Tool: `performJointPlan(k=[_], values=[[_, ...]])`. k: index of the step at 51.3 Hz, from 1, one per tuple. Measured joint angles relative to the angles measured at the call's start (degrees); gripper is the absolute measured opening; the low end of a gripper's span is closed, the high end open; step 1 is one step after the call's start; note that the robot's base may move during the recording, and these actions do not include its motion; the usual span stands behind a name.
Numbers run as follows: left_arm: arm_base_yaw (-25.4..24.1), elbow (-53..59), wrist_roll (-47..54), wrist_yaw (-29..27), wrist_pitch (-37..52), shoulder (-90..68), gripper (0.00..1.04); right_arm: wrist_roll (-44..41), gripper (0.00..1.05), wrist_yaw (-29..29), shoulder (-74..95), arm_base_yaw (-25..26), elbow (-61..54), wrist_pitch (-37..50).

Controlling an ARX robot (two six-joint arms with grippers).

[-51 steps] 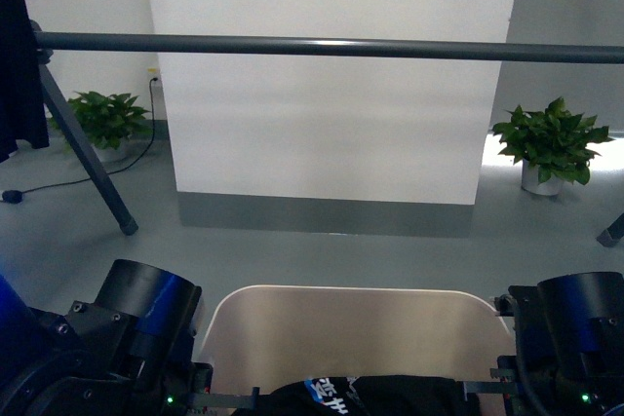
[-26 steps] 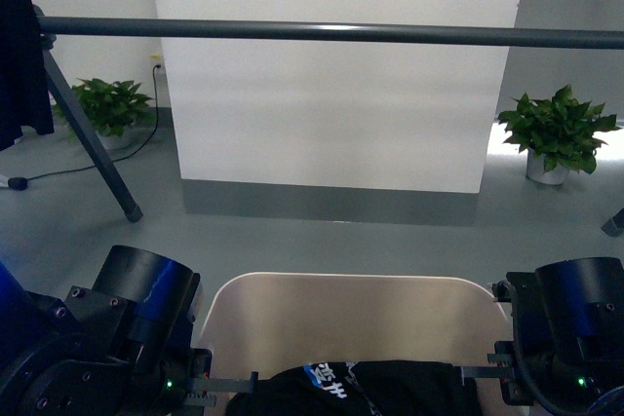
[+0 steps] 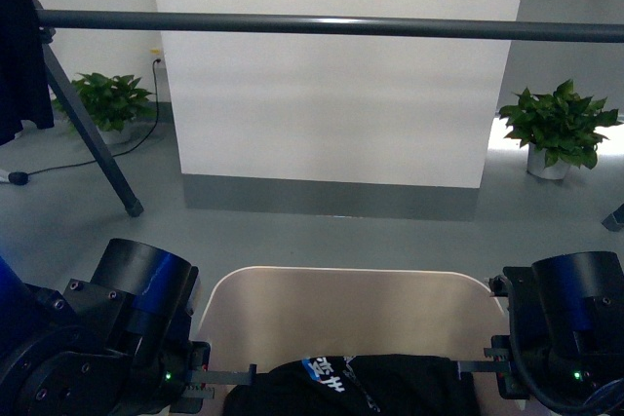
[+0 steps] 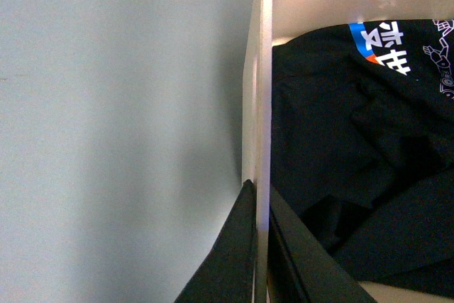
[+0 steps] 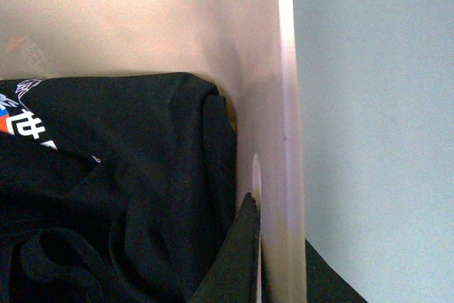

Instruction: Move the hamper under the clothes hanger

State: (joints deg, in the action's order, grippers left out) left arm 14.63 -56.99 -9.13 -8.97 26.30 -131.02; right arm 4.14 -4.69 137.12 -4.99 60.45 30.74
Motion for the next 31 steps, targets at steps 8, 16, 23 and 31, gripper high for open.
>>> performJointPlan(k=[8, 16, 23, 31], values=[[-0.02, 0.00, 0.02, -0.04, 0.00, 0.00, 0.04, 0.00, 0.02, 0.04, 0.00, 0.00, 0.00, 0.00], [-0.02, 0.00, 0.00, -0.07, 0.00, 0.00, 0.04, 0.00, 0.02, 0.04, 0.00, -0.02, 0.00, 0.00], [0.09, 0.72, 0.28, -1.51, 2.75, -0.31, 0.04, 0.31, 0.02, -0.26, 0.20, 0.00, -0.26, 1.36], [0.74, 0.74, 2.19, -5.68, 17.66, -3.52, 0.04, 3.78, 0.02, 0.96, 3.91, -0.13, -0.50, 16.20]])
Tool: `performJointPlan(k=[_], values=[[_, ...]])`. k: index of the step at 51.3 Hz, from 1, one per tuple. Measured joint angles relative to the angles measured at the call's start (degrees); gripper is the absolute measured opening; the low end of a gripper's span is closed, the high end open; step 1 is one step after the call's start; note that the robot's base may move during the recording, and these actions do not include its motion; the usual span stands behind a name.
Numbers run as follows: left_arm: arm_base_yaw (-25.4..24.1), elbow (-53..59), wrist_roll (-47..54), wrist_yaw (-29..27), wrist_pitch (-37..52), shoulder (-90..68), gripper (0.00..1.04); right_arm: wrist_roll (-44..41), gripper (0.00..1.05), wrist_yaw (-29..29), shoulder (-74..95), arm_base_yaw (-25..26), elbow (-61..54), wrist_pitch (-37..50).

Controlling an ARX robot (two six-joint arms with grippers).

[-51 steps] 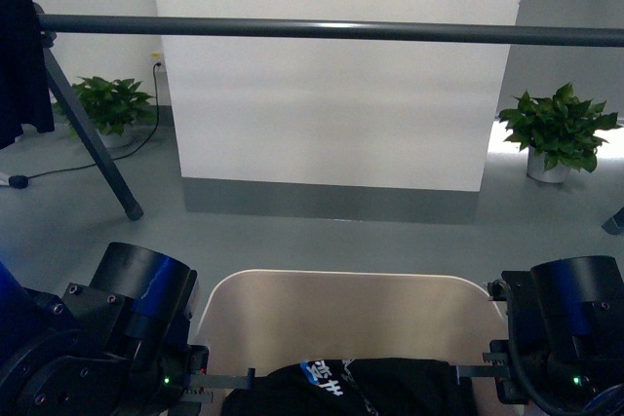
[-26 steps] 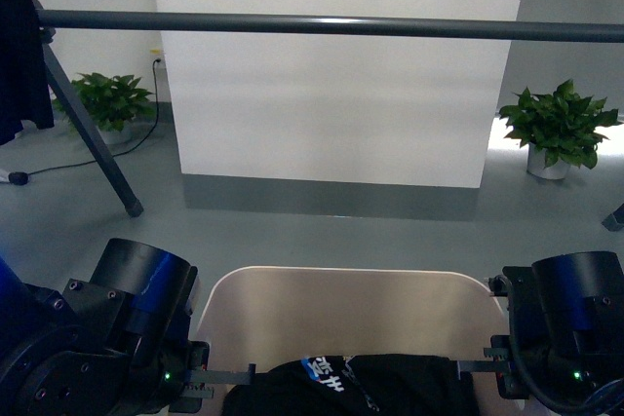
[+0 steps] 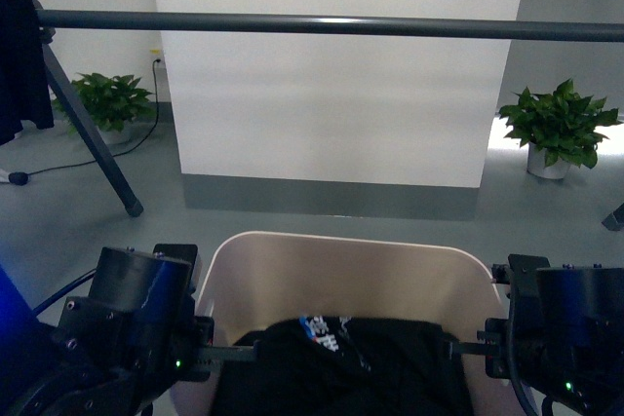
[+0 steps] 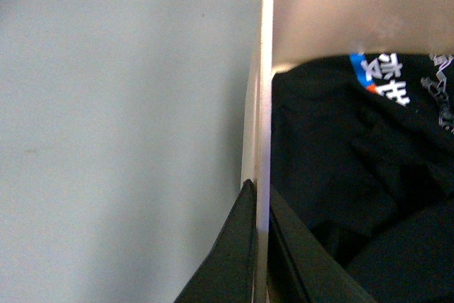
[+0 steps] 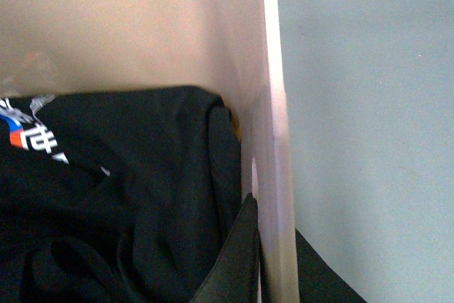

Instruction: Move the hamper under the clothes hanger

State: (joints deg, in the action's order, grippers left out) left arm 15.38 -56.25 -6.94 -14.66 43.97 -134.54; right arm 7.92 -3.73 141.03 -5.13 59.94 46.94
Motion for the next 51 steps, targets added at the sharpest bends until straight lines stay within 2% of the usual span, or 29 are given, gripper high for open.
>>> performJointPlan(k=[4, 17, 31, 51], values=[[-0.11, -2.51, 0.63, 0.07, -1.01, -0.39, 0.04, 1.05, 0.02, 1.55, 0.20, 0.13, 2.10, -2.10], [-0.24, -15.96, 3.02, -0.13, -11.52, -5.62, 0.04, 3.39, 0.02, 6.19, 2.01, 1.16, 14.88, -17.68], [-0.50, -26.03, 4.09, 0.09, -20.79, -12.22, 0.04, 4.39, 0.02, 6.64, 9.09, 1.99, 26.88, -30.40], [-1.84, -31.87, 1.40, 3.39, -28.96, -14.88, 0.04, 5.09, 0.02, 6.38, 13.81, 1.84, 34.10, -35.82]])
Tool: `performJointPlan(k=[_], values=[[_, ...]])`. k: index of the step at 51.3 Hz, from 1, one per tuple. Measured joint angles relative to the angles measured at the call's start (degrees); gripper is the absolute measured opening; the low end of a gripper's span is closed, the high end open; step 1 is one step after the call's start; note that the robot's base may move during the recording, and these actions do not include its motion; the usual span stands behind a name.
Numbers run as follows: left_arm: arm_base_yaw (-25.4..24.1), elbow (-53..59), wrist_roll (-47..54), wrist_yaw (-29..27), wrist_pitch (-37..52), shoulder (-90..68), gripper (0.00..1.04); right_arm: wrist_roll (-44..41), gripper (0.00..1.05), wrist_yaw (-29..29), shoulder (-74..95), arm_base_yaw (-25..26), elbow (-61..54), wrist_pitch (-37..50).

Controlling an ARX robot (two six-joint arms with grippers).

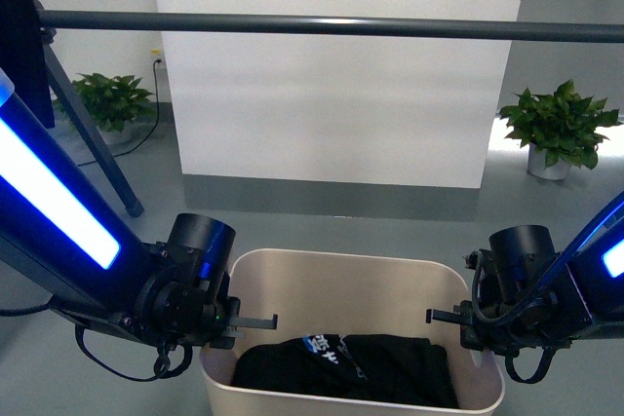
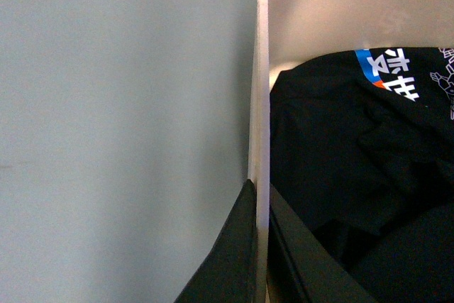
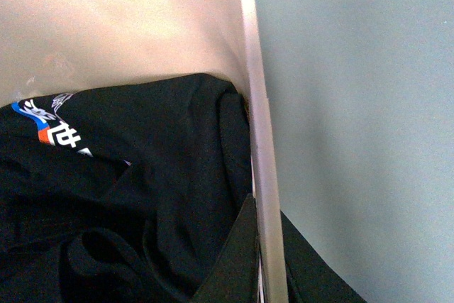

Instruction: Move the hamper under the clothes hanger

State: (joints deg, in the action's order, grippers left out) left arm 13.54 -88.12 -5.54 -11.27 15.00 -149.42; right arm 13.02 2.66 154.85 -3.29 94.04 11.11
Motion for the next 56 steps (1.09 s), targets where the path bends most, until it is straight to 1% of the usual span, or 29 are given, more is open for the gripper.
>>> performJointPlan(k=[8, 21, 22, 24, 27, 34, 38, 39, 42, 45, 46, 51, 52, 53, 55, 56], values=[[-0.04, 0.02, -1.75, 0.94, -2.25, -0.79, 0.04, -0.07, 0.02, -0.07, 0.39, 0.00, 0.15, -0.59], [-0.04, 0.07, -1.97, 1.53, -2.49, -0.81, 0.04, -0.09, 0.02, -0.42, 0.42, 0.00, 0.31, -0.59], [-0.07, 0.07, -2.21, 2.01, -2.75, -0.81, 0.06, -0.11, 0.02, -0.52, 0.42, 0.00, 0.31, -0.59], [-0.07, 0.11, -2.16, 2.58, -3.02, -0.81, 0.13, -0.15, 0.03, -0.98, 0.42, 0.00, 0.31, -0.59], [-0.07, 0.13, -2.45, 4.28, -2.91, -0.83, 0.24, -0.09, 0.13, -1.31, 0.44, 0.00, 0.46, -0.59], [0.00, 0.17, -3.02, 4.81, -0.87, -0.81, 0.49, -0.22, 0.38, -2.71, 0.39, -0.11, 1.33, 0.52], [0.00, 0.15, -3.21, 4.72, -0.59, -0.59, 0.58, -0.39, 0.46, -3.41, 0.39, -0.11, 1.33, 0.90], [-0.02, 0.15, -3.21, 4.63, -0.59, -0.50, 0.62, -0.57, 0.50, -3.65, 0.37, -0.11, 1.33, 0.98], [-0.04, 0.15, -3.23, 4.52, -0.59, -0.20, 0.67, -0.70, 0.55, -3.87, 0.22, -0.11, 1.31, 1.07], [-0.15, 0.15, -3.21, 3.93, -0.59, 0.72, 0.78, -0.98, 0.66, -4.44, -0.52, -0.07, 1.01, 1.36], [-0.20, 0.15, -3.21, 3.89, -0.57, 0.87, 0.80, -1.03, 0.68, -4.61, -0.76, -0.04, 0.92, 1.44], [-0.57, 0.22, -3.17, 3.78, 0.20, 3.69, 0.97, -1.66, 0.85, -5.29, -3.87, 0.35, -0.07, 2.08], [-0.68, 0.26, -2.99, 3.78, 0.37, 4.44, 1.00, -1.88, 0.89, -5.44, -4.70, 0.42, -0.33, 2.25], [-0.79, 0.28, -2.95, 3.74, 0.50, 5.25, 1.00, -2.01, 0.92, -5.55, -5.62, 0.52, -0.59, 2.38], [-0.98, 0.35, -2.82, 3.50, 0.68, 7.06, 0.98, -2.36, 0.98, -5.81, -7.39, 0.72, -1.05, 2.75], [-1.09, 0.39, -2.75, 3.45, 0.87, 8.07, 0.98, -2.49, 0.99, -6.03, -8.33, 0.81, -1.27, 2.93]])
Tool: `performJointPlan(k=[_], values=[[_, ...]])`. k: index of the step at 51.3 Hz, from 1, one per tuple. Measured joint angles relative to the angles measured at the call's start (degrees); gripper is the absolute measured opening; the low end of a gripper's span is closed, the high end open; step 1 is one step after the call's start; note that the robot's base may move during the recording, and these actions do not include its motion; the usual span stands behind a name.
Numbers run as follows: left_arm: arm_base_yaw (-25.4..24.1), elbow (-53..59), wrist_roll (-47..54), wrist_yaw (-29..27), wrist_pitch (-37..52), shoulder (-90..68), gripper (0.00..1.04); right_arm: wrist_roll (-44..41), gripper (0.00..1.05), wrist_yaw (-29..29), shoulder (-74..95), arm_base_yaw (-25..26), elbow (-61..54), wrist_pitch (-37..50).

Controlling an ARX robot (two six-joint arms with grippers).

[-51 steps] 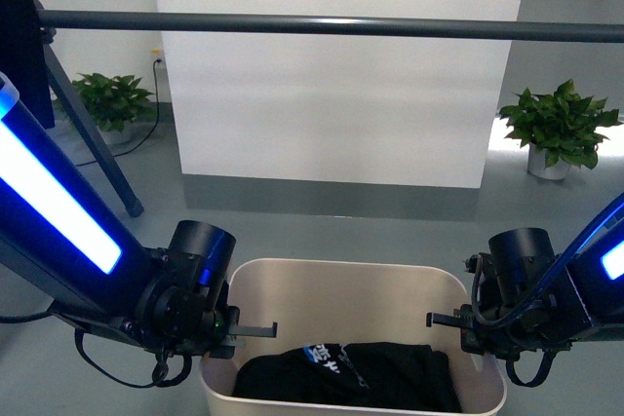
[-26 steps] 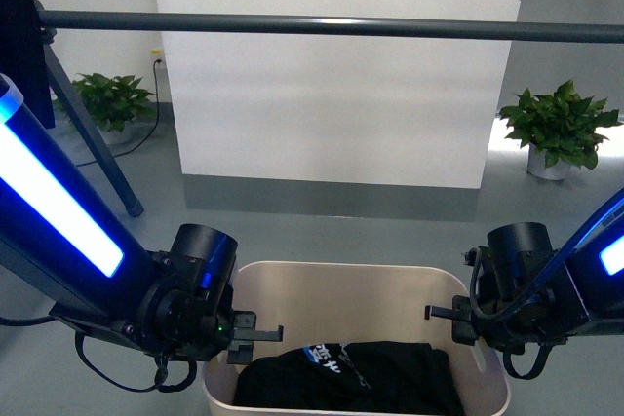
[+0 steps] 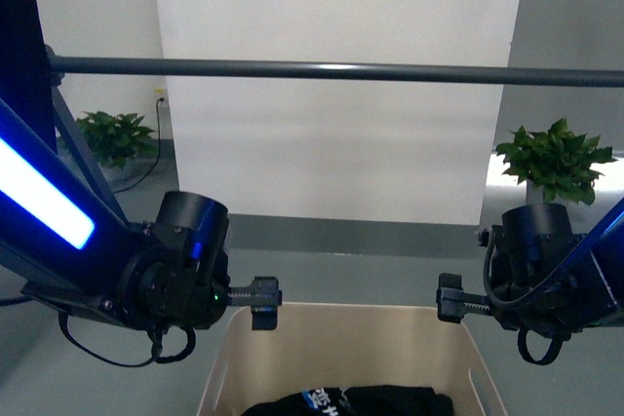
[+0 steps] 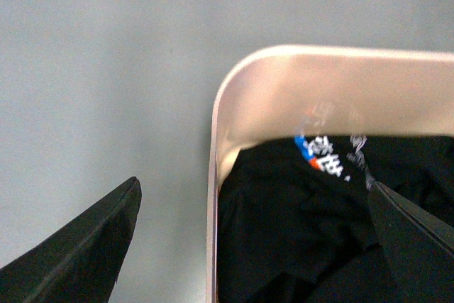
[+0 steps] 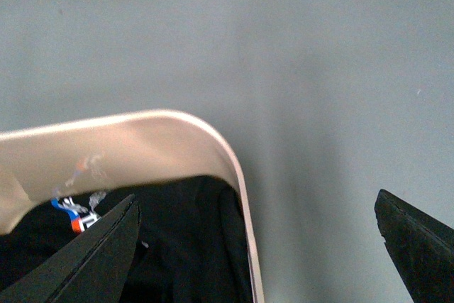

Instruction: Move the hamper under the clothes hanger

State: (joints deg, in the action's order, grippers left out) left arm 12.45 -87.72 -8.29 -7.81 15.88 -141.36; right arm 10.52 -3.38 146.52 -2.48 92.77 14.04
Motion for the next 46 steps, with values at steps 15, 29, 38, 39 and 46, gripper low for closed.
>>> performJointPlan(k=[15, 29, 38, 39, 46], values=[[-0.61, 0.07, 3.74, -2.75, 1.53, 11.54, 0.98, -3.69, 0.97, -2.38, -11.91, 1.44, -4.07, 4.59], [0.00, -0.22, 7.13, -2.99, 1.20, 18.73, 0.98, -5.99, 0.97, -2.62, -22.73, 2.10, -6.91, 7.61], [1.18, -0.31, 9.62, -3.08, 1.16, 24.22, 0.98, -8.11, 0.97, -2.62, -31.08, 1.79, -8.83, 9.05], [1.36, -0.31, 10.08, -3.32, 1.16, 25.14, 0.98, -8.61, 0.97, -2.62, -32.30, 1.64, -9.16, 9.14], [2.75, 0.48, 11.74, -4.22, 1.53, 30.75, 0.98, -11.02, 0.97, -3.34, -38.86, 0.07, -12.02, 10.38]])
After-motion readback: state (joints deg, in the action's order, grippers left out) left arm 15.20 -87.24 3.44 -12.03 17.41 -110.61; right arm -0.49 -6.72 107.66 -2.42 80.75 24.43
